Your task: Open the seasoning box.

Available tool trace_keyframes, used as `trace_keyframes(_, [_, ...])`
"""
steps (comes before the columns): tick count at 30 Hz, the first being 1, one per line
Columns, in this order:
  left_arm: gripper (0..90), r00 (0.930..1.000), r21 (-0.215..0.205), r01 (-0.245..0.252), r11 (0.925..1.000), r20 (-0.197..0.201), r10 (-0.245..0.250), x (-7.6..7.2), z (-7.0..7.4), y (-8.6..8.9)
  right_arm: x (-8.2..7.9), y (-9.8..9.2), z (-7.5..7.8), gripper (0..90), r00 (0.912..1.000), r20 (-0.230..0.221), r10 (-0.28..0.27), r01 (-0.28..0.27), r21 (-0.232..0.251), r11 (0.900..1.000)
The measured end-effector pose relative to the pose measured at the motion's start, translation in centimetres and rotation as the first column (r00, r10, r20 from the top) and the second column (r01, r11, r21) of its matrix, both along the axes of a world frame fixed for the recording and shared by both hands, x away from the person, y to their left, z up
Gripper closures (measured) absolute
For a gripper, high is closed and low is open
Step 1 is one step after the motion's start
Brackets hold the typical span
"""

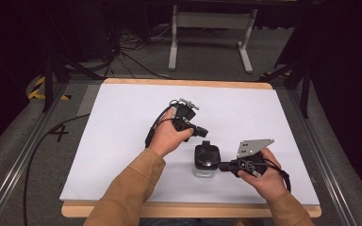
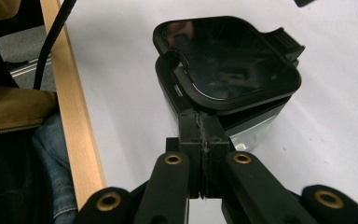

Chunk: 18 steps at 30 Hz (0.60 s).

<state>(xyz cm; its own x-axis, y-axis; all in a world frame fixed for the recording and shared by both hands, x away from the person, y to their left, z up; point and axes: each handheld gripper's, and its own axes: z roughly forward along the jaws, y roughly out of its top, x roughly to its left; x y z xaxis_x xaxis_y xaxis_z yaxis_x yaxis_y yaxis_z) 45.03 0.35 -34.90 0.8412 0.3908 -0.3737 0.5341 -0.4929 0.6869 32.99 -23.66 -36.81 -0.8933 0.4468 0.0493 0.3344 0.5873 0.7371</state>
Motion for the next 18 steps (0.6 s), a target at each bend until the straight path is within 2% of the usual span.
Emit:
trace_keyframes(7, [86.8,0.9996,-0.017,-0.019,0.9997,0.019,0.02,-1.0,1.0,1.6,0.3,0.1,0.8,90.0,0.999,0.044,-0.01,0.008,0.037,0.999])
trace_keyframes(10, [86.4,0.999,-0.003,-0.035,0.9994,0.025,0.036,-1.4,1.3,2.4,0.5,0.1,1.1,90.0,0.998,0.06,-0.017,0.014,0.055,0.998])
trace_keyframes(18, [86.8,0.9966,-0.001,-0.077,0.997,0.029,0.077,-2.4,1.5,4.7,1.9,0.4,1.9,90.0,0.9929,0.11,-0.046,0.032,0.126,0.992])
